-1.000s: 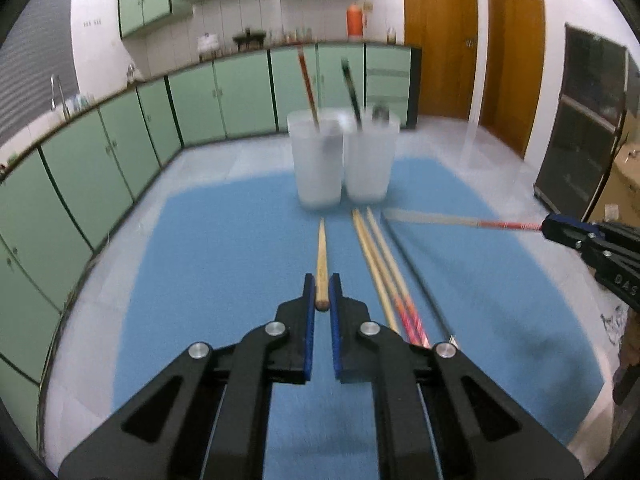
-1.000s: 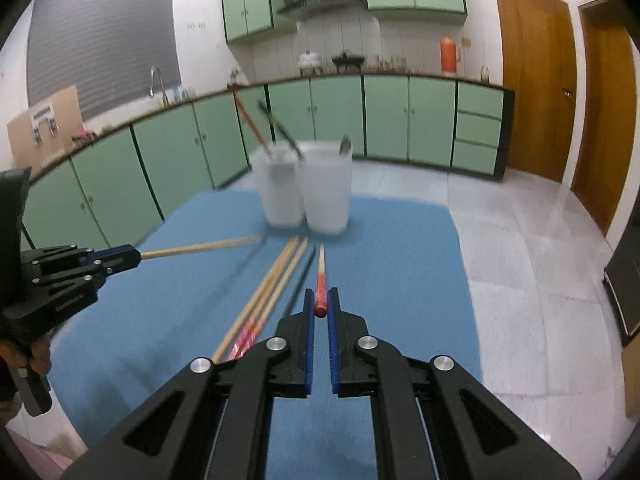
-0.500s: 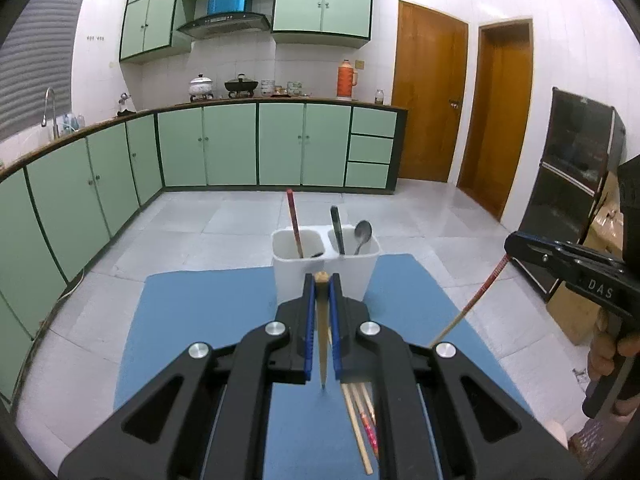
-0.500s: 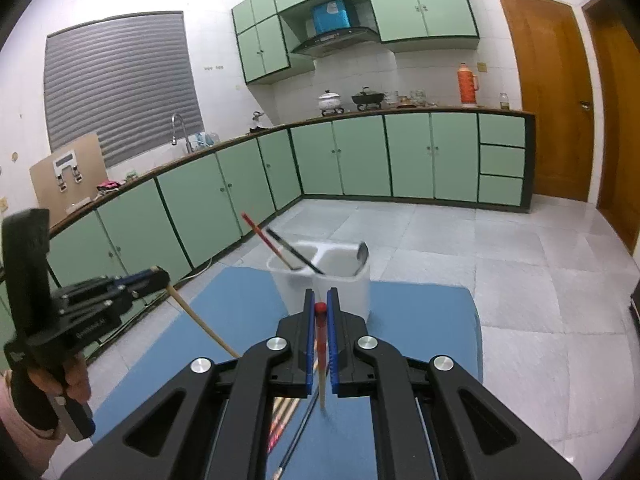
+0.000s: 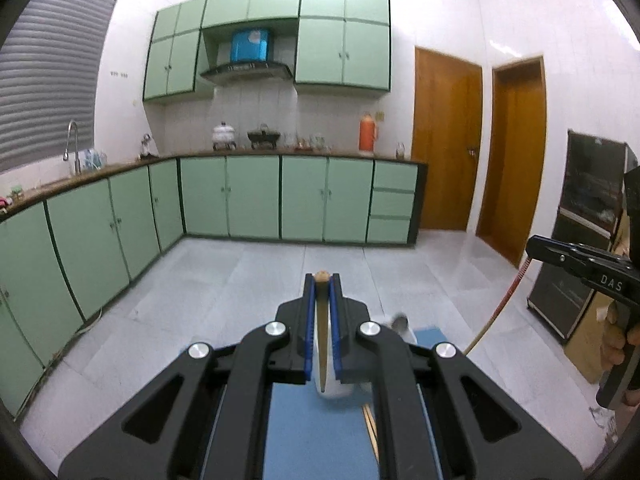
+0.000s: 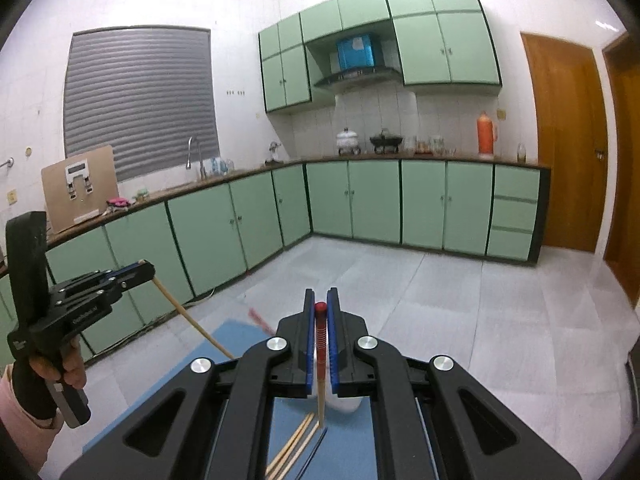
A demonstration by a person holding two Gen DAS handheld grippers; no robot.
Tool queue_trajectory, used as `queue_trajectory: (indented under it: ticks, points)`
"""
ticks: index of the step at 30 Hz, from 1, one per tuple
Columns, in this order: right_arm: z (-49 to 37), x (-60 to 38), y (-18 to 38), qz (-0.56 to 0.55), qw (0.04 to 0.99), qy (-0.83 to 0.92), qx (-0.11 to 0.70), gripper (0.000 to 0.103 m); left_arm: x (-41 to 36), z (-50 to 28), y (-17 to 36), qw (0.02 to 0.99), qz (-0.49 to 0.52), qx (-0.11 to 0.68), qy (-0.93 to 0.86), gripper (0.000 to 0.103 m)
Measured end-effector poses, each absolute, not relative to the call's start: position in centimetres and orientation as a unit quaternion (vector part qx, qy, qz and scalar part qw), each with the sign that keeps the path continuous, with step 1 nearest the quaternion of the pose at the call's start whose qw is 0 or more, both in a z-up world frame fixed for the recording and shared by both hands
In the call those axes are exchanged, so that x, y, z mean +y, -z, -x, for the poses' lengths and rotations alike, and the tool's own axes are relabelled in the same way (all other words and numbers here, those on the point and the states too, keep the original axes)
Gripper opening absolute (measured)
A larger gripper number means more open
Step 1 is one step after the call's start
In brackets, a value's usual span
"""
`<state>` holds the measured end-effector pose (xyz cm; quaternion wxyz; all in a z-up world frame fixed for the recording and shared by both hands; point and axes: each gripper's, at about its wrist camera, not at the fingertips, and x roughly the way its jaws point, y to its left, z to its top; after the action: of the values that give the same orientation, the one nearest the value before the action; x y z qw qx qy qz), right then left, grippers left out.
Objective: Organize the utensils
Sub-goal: 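Lift both chopsticks and lower them into the white holder, then open both tools to release the chopsticks in the holder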
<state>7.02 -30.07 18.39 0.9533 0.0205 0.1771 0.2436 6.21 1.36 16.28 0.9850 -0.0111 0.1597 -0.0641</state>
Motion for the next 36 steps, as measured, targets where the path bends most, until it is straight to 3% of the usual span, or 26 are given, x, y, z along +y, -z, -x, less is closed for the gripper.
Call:
queue_trajectory:
  ticks: [10,24,26,29,32,36]
  points:
    - [-13.2,-27.7,-21.9,-0.011,0.962,-0.226,0.156,0.006,-0.4,-12.5,-18.9,0.989,0.01,0.132,0.066,0.006]
    - [-18.3,-24.0,-14.2,0.0,0.948,-0.222,0.229,0.006,-1.9,-17.9,-12.6,0.972,0.028,0.214,0.098,0.006]
    - [-18.1,-23.7,-13.3,0.007,0.943,-0.227,0.242,0.007,-1.5,-18.0,-12.1,0.969,0.033,0.222,0.1,0.01]
    - [-17.6,-24.0,-12.5,0.01,0.941,-0.225,0.251,0.01,-0.9,-17.2,-12.0,0.97,0.031,0.219,0.096,0.029]
    - [-16.3,-25.2,-11.9,-0.003,0.944,-0.215,0.251,0.036,-0.3,-15.9,-11.9,0.973,0.031,0.211,0.091,0.041]
    - [-13.1,-26.8,-11.2,-0.006,0.953,-0.19,0.238,0.051,0.3,-12.6,-11.4,0.979,0.019,0.19,0.069,0.055]
